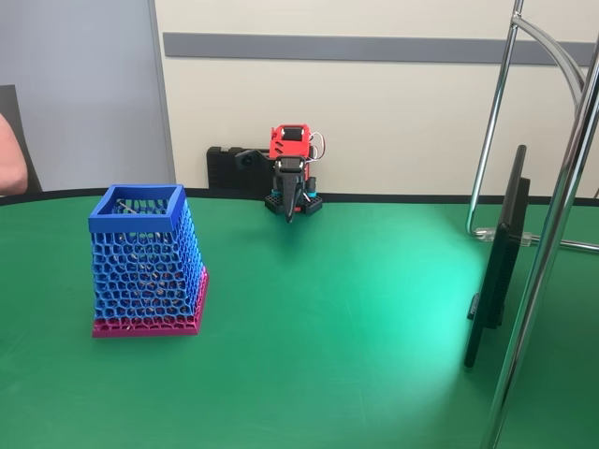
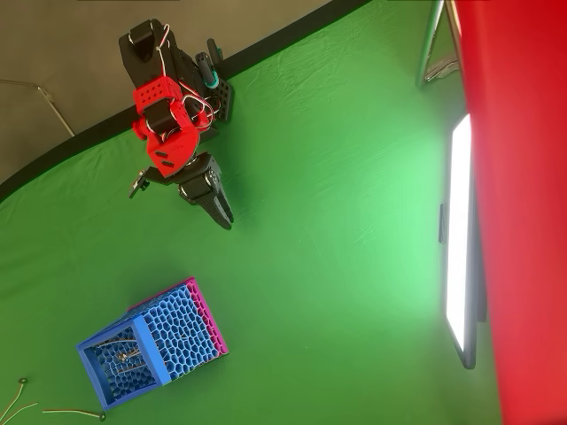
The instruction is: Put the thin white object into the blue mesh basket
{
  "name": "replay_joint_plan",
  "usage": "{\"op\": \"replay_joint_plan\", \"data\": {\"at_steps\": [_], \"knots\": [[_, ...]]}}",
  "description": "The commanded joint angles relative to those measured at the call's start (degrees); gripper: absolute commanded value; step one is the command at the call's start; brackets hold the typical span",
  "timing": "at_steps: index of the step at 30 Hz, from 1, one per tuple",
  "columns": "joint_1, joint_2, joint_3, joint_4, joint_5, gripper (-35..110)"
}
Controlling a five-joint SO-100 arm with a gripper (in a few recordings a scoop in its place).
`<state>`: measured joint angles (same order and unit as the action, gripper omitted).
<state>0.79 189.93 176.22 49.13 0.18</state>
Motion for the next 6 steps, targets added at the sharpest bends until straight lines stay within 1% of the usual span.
{"op": "replay_joint_plan", "data": {"at_steps": [1, 6], "knots": [[-0.26, 0.53, 0.44, 0.35, 0.26, 7], [-0.35, 0.53, 0.44, 0.35, 0.18, 3]]}}
